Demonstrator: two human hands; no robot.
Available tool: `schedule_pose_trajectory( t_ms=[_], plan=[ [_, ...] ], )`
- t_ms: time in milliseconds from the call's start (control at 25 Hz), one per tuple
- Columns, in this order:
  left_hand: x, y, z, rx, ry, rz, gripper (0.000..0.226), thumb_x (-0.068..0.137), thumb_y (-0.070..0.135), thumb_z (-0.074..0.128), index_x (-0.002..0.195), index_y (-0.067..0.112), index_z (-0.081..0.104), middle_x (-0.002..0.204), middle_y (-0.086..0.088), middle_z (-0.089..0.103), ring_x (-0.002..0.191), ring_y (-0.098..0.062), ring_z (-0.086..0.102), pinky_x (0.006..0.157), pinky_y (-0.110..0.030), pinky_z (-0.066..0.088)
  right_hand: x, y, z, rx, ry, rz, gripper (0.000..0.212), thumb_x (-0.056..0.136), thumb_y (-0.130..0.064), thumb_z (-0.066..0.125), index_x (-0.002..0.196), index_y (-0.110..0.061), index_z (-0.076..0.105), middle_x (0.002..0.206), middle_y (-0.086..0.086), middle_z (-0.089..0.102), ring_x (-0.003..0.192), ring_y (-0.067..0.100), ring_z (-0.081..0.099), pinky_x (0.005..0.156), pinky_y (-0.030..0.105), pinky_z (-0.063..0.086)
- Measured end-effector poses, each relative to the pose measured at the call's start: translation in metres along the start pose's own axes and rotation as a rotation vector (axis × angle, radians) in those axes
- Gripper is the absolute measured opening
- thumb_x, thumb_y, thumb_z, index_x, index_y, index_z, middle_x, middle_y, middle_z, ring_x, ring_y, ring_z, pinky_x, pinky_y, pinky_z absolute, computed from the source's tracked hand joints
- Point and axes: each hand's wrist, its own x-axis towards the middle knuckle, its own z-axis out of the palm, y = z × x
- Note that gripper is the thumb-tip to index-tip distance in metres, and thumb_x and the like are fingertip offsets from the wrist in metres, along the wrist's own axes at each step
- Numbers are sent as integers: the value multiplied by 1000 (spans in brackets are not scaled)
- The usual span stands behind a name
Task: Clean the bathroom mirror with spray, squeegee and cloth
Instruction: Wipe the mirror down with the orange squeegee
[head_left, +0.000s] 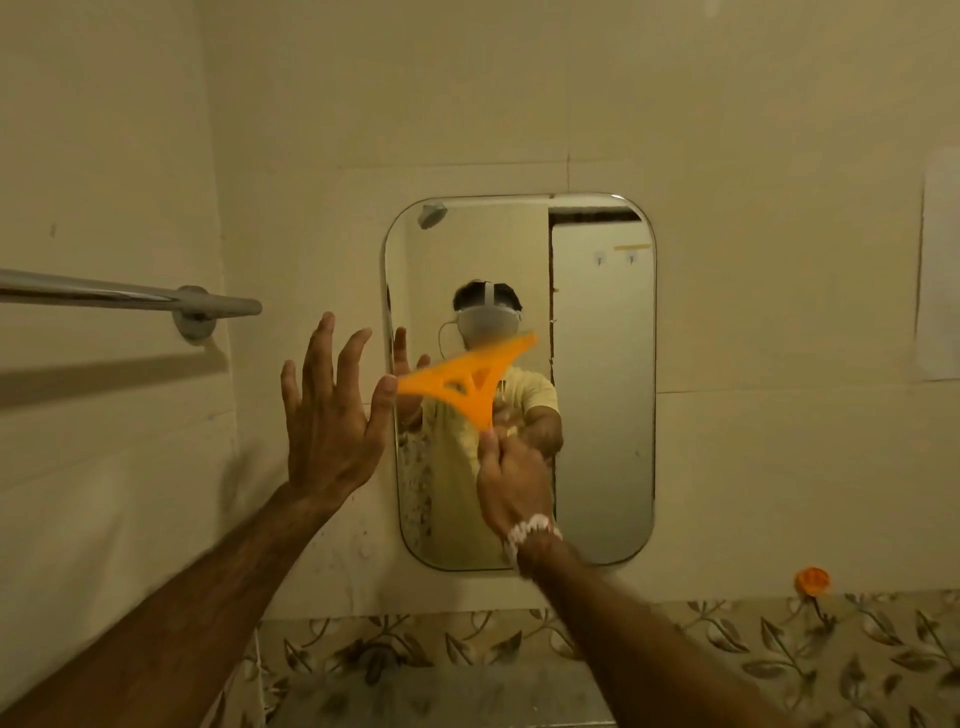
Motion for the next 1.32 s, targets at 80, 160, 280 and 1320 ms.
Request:
schedule_pose_trajectory(
  t_ms=[80,160,280,1320],
  plan=[
    [1,1,1,5,0,9,67,103,57,26,156,19,40,173,-11,15,159,-28,20,125,-64,11,44,-31,-15,21,98,7,40,102,-41,33,71,-28,54,71,-1,59,66,15,57,63,32,49],
    [-2,3,4,1,1,10,68,103,57,25,157,18,40,173,-11,15,158,-28,21,125,-64,12,68,-41,-27,50,118,24,43,102,-42,32,80,-20,62,80,3,66,76,22,63,73,40,53],
    [-10,3,9,-11,-20,12,71,102,57,25,158,16,40,173,-12,16,158,-30,22,125,-64,11,47,-10,-29,6,66,63,43,103,-45,30,84,-19,60,82,4,67,77,23,64,75,44,56],
    [-20,72,77,212,3,258,79,101,61,32,167,24,10,174,-11,-10,162,-30,-3,124,-66,-1,-21,125,-110,-230,166,193,46,101,-51,26,75,-25,54,63,-3,57,61,23,57,54,33,46]
  ],
)
